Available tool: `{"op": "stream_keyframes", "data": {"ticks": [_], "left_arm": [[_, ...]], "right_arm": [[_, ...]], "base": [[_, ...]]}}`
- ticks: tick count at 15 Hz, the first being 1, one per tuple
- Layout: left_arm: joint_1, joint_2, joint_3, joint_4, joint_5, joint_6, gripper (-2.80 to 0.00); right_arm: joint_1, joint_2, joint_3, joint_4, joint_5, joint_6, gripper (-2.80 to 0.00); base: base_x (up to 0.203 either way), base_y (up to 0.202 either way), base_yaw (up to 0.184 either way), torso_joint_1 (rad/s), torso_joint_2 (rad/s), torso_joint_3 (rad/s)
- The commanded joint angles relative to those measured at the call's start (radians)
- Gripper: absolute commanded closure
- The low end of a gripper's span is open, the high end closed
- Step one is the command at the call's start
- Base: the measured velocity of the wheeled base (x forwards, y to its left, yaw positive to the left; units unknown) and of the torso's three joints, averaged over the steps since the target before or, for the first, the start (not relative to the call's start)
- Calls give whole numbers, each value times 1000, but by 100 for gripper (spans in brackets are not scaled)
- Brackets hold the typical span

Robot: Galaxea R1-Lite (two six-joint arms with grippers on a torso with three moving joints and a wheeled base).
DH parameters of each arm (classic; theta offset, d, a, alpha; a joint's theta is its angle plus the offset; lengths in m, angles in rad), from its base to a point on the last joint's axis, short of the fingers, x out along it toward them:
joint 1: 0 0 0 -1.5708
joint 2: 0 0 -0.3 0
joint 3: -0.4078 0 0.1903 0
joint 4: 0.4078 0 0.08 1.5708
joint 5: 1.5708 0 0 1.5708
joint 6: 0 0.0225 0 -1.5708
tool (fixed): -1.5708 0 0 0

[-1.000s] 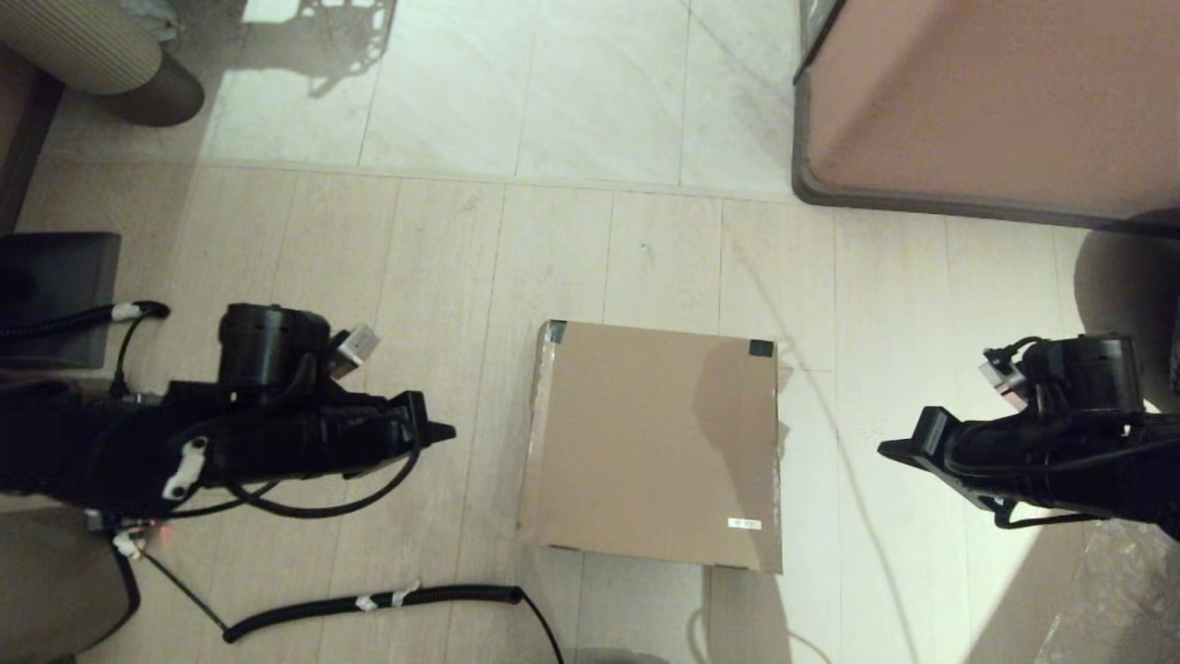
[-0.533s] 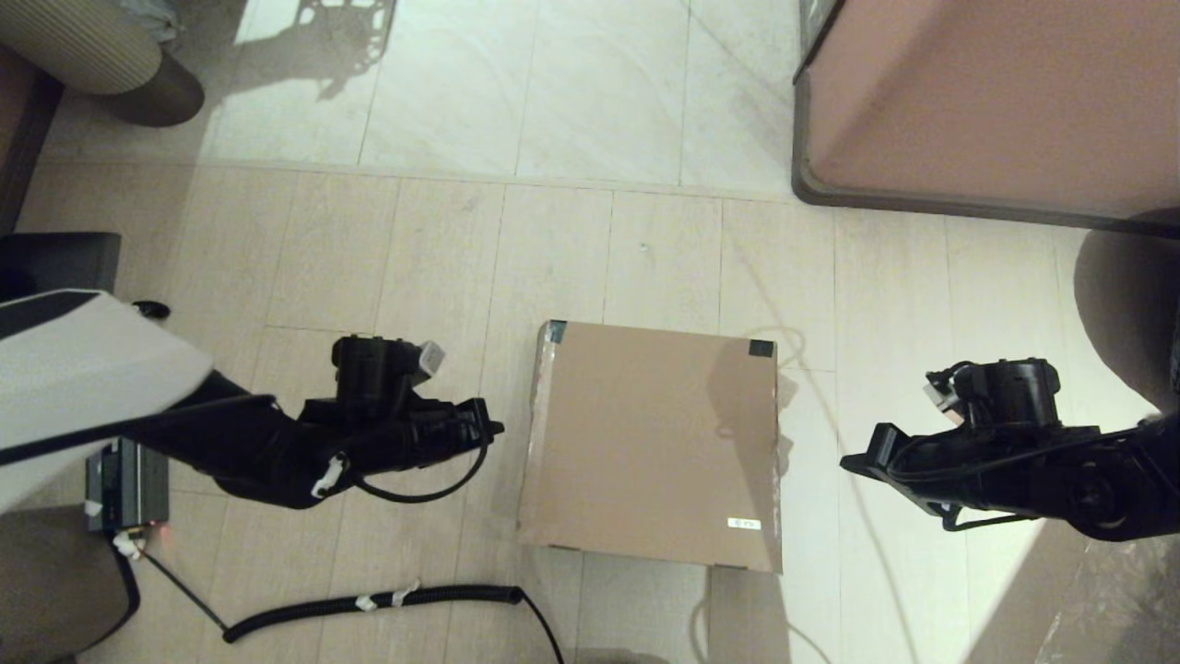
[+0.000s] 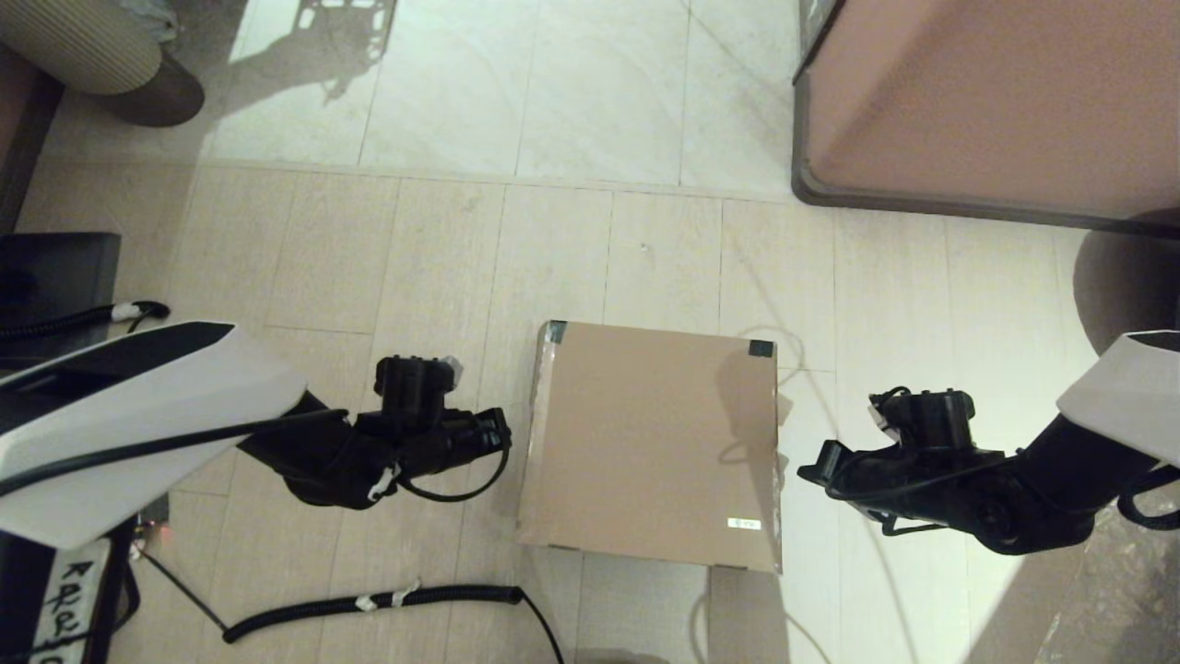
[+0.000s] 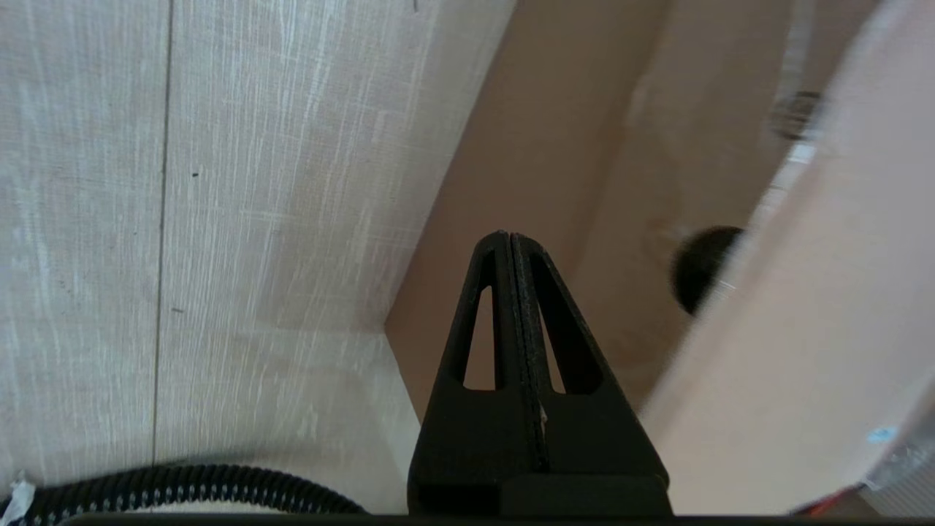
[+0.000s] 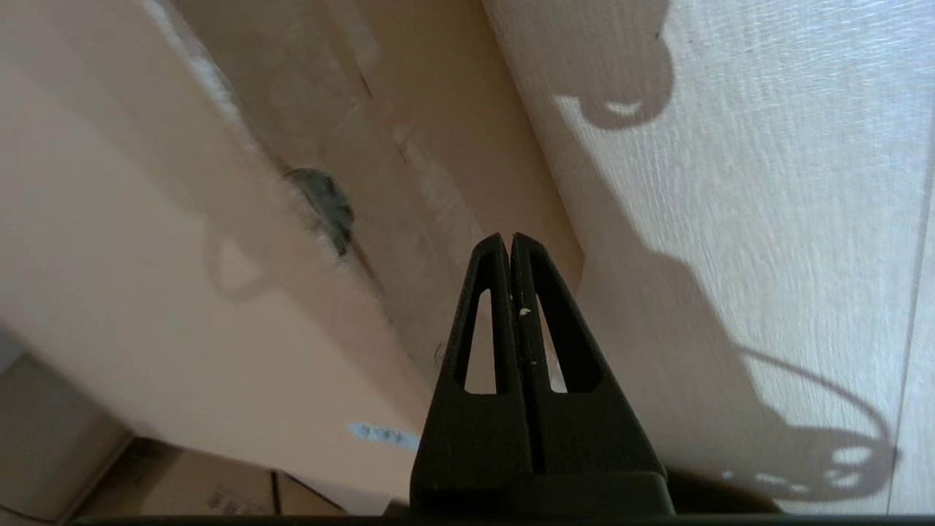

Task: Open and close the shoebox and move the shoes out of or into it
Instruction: Open the shoe box

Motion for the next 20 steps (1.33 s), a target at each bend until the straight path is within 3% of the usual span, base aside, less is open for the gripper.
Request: {"op": "stream_keyframes", "data": {"ticks": [1, 7, 12, 14, 17, 20], "left_arm": [[-12, 36, -19, -2, 6, -1, 0], [-19, 81, -98, 43, 43, -2, 0], [-25, 84, -111, 92, 41, -7, 0], [-37, 75, -111, 135, 40, -30, 0], [-55, 53, -111, 185, 39, -131, 0], [-57, 40, -105, 190, 39, -140, 0]], "right_arm": [[12, 76, -8, -28, 0, 1, 0], [55, 181, -45, -143, -68, 7, 0], [66, 223, -50, -219, -71, 9, 0], [67, 216, -44, -219, -64, 6, 0], [67, 202, -33, -217, -30, 10, 0], [67, 189, -27, -216, -13, 14, 0]], "base": [[0, 0, 0, 0, 0, 0], [0, 0, 0, 0, 0, 0], [0, 0, 0, 0, 0, 0], [0, 0, 0, 0, 0, 0], [0, 0, 0, 0, 0, 0], [0, 0, 0, 0, 0, 0]]}}
